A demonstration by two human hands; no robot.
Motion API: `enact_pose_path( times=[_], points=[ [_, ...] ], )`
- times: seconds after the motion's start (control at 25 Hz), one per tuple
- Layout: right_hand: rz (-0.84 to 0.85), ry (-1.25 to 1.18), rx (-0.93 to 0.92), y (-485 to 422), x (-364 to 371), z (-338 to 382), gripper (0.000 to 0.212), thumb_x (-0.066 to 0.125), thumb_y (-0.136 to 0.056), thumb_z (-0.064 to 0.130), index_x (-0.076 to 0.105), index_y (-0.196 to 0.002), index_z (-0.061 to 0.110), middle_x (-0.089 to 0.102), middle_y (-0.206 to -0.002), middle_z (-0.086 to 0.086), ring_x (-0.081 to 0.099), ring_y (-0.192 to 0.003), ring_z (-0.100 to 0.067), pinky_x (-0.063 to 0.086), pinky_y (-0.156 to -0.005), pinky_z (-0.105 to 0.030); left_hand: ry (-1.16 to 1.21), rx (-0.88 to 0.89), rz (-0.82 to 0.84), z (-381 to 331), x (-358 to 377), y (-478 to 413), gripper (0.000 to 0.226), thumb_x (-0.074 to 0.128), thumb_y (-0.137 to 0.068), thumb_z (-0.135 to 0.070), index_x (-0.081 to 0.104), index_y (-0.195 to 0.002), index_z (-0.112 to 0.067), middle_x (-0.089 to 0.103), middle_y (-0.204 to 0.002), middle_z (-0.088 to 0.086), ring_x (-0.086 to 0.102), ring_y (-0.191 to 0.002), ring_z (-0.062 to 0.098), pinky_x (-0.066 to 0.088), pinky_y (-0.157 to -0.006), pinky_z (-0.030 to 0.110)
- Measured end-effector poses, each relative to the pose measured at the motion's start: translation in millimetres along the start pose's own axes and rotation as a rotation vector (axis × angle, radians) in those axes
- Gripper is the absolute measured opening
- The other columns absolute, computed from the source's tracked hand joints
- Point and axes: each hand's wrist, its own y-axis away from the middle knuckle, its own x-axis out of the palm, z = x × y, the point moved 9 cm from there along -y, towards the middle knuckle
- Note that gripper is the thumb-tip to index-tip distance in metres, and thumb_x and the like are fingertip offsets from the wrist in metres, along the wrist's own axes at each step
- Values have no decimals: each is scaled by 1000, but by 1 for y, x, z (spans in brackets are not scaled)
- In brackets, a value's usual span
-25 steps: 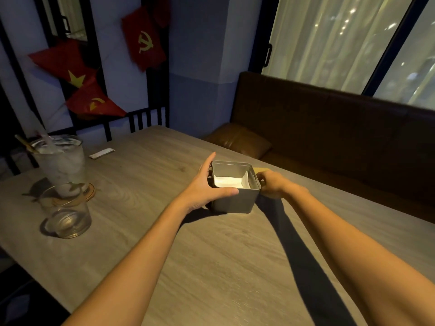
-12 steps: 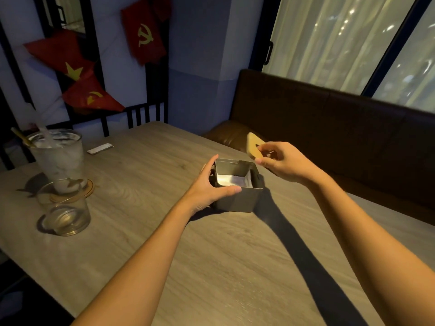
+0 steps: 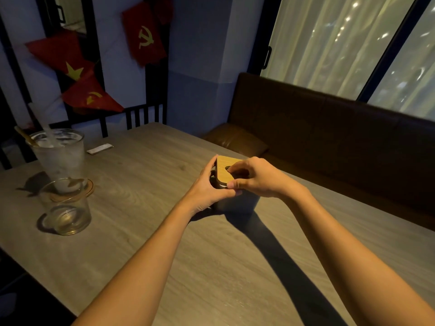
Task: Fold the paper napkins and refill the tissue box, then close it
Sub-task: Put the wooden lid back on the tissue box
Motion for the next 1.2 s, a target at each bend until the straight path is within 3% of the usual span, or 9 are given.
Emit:
enact_pose_path(
  times=[0.36,0.52,0.68,0.84,1.0,1.2],
  points=[
    [95,-128,52,-5,3,-15,52,77,-84,31,64,-131,15,67,-127,-1,63,-109,-11,48,-87,-19,-49,9,5,-4,0,2,134,90,-42,-71,18,-153,-50,34,-159,-9,34,-145,18,37,-115,53],
    [157,-46,25,-8,4,-15,50,73,-87,33,63,-133,16,66,-131,0,63,-113,-14,51,-96,-25,-50,46,10,-9,0,5,124,90,-47,-68,19,-149,-59,29,-161,-7,32,-146,20,36,-116,51],
    [202,74,1,-10,6,-10,45,65,-94,33,61,-135,15,64,-133,1,60,-115,-16,49,-101,-32,-143,85,1,-15,-3,5,117,87,-53,-66,26,-152,-50,35,-158,-8,35,-143,16,40,-113,47],
    [247,150,11,-17,11,-6,32,52,-102,29,68,-126,16,69,-118,-1,61,-102,-18,49,-91,-34,-153,116,32,-16,-1,6,107,88,-58,-60,30,-147,-51,39,-152,-12,41,-138,14,44,-110,45],
    [264,180,40,-22,14,-7,31,51,-102,28,70,-123,15,70,-113,-1,61,-101,-20,50,-92,-36,-178,134,33,-18,2,6,98,87,-67,-50,32,-148,-45,37,-150,-15,41,-136,13,45,-105,35],
    [124,152,-15,-18,15,-11,29,51,-102,26,72,-116,12,71,-104,-5,62,-90,-21,50,-80,-38,-143,144,40,-18,5,7,86,83,-75,-48,35,-146,-45,36,-151,-15,39,-135,7,44,-105,33]
  ],
)
